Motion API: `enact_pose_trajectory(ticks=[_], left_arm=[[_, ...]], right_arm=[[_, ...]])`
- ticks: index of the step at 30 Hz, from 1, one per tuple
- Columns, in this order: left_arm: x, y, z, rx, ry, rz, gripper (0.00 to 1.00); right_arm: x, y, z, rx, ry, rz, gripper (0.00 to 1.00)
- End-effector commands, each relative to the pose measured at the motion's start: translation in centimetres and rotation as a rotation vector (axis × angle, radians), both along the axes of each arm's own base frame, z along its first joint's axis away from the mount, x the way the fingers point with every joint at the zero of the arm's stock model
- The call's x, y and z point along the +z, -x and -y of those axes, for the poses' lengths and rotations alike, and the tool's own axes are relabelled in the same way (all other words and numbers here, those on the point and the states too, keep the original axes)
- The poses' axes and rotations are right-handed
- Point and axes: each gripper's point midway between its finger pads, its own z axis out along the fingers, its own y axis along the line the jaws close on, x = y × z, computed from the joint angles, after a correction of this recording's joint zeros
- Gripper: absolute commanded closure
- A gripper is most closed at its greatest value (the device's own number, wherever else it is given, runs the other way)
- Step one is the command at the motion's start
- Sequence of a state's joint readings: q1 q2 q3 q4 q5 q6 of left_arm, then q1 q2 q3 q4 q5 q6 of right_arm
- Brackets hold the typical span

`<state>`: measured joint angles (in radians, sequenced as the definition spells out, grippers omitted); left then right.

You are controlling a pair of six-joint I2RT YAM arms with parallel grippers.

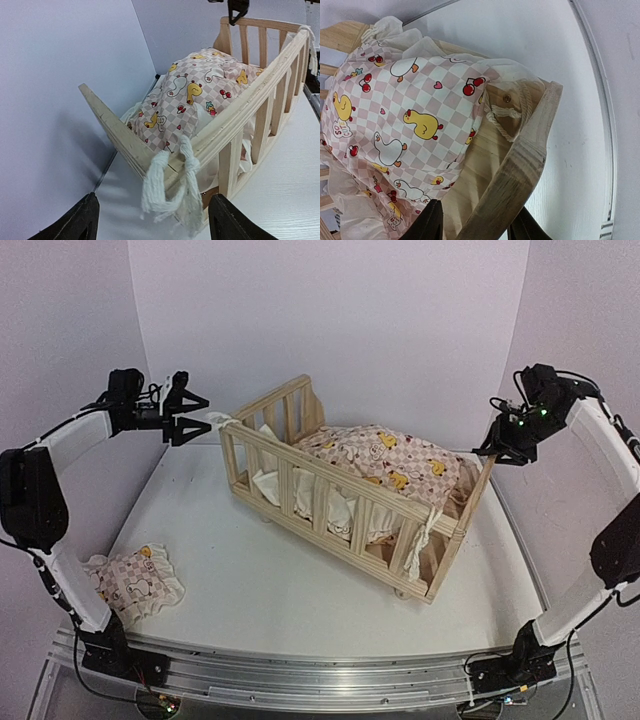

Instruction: Set up the pet bed

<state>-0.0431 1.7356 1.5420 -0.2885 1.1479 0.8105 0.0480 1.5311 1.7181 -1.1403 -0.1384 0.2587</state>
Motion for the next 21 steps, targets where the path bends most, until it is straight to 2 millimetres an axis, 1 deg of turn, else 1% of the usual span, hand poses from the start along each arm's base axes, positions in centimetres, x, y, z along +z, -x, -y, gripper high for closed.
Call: enact_pose_trajectory(ticks=[1,2,4,5,7,8,9,11,14,16,17,18,19,21], left_arm=[[1.1,5.8,-1.0,-0.071,0.015,-0.039,0.24],[1.6,6.6,-1.9,-0.056,0.020,-0.040,0.24],[2.4,8.2,-2.8,-0.048,0.021,-0.027,0.24],[2.8,8.9,-3.1,-0.046,0.018,-0.016,0.24],[3.5,10.3,-3.4,-0.047,0.021,-0.022,0.24],[4.1,11.1,-3.4,-0.051,0.023,-0.018,0.24],[4.5,11.8,-3.3,-0.060,0.027,-0.022,0.23],[5.3,13.3,-3.2,-0.083,0.040,-0.023,0.23],[6.7,14.5,-3.0,-0.099,0.060,-0.025,0.23],[7.6,14.6,-3.0,-0.089,0.071,-0.023,0.23],[8.0,14.2,-3.1,-0.061,0.082,-0.057,0.23],[8.3,13.6,-3.2,-0.023,0.090,-0.077,0.23],[8.9,12.9,-3.5,0.016,0.092,-0.049,0.23],[9.2,10.8,-4.3,0.142,0.111,-0.065,0.23]], right_arm=[[2.5,-3.7,-7.1,0.405,-0.118,0.198,0.91],[2.7,-4.7,-7.6,0.405,-0.125,0.211,0.90],[3.1,-6.0,-8.7,0.427,-0.128,0.237,0.90],[2.9,-6.6,-9.2,0.439,-0.129,0.239,0.89],[2.9,-7.6,-10.5,0.467,-0.127,0.249,0.87],[3.2,-8.0,-10.9,0.472,-0.122,0.259,0.86],[3.0,-8.6,-11.2,0.472,-0.117,0.259,0.85],[2.4,-9.8,-11.2,0.446,-0.101,0.249,0.79],[1.8,-11.3,-10.5,0.379,-0.077,0.235,0.61],[2.1,-11.7,-10.0,0.330,-0.065,0.235,0.50],[2.7,-11.5,-9.7,0.306,-0.062,0.244,0.47],[3.3,-11.3,-9.3,0.280,-0.057,0.252,0.45],[3.9,-11.0,-8.8,0.248,-0.053,0.258,0.41],[5.7,-10.0,-7.9,0.195,-0.038,0.290,0.37]])
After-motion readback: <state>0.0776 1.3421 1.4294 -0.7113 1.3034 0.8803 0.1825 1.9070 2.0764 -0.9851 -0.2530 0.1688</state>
